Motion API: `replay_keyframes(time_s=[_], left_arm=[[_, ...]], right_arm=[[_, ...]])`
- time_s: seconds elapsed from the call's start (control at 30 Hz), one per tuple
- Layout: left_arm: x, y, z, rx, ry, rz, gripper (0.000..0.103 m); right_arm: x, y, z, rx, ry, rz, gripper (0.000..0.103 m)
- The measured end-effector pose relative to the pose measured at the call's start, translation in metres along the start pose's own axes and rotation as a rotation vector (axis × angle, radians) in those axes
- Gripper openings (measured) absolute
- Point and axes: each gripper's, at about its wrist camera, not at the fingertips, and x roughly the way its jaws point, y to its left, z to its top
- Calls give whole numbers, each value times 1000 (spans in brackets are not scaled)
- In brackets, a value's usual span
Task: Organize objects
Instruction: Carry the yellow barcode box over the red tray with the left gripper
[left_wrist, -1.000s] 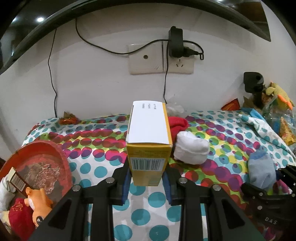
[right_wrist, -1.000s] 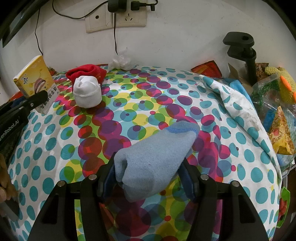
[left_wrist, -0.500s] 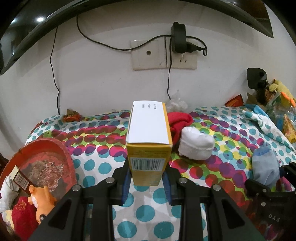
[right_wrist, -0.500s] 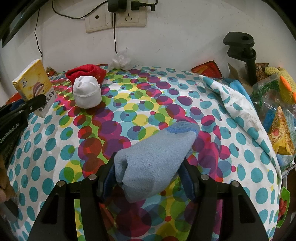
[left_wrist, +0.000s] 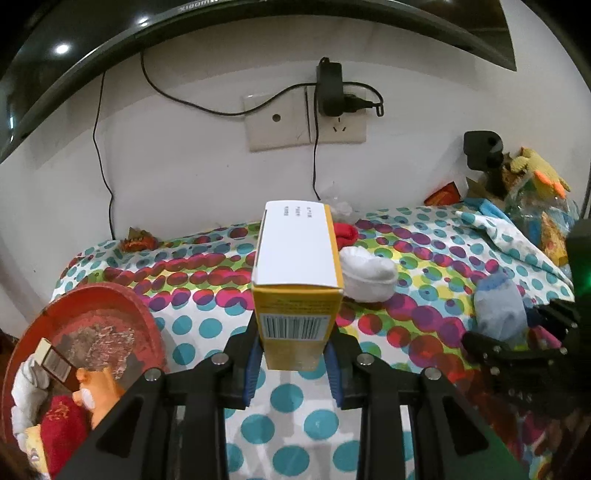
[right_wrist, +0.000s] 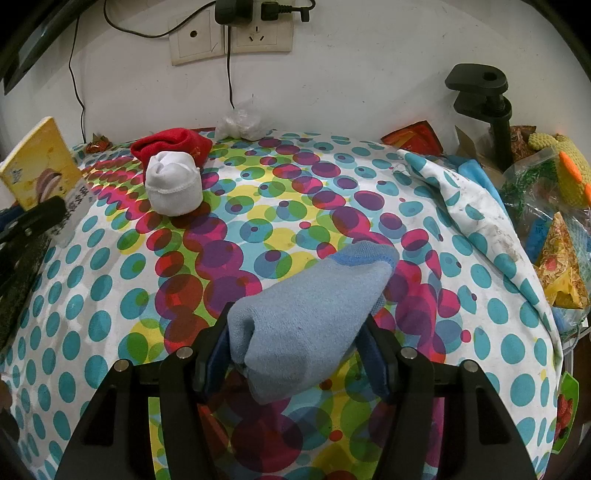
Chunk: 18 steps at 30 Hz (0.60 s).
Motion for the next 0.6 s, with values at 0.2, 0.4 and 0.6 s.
replay_keyframes(time_s=[0.2,0.4,0.6], left_arm=[[-16,10,-6,-25,2,-5,30],[-32,28,-8,-56,-5,1,30],[-47,44,-8,-72,-14,15,30]], right_arm=[[0,0,0,0,0,0,59],[0,0,0,0,0,-1,59],[1,1,1,-2,0,-4,59]])
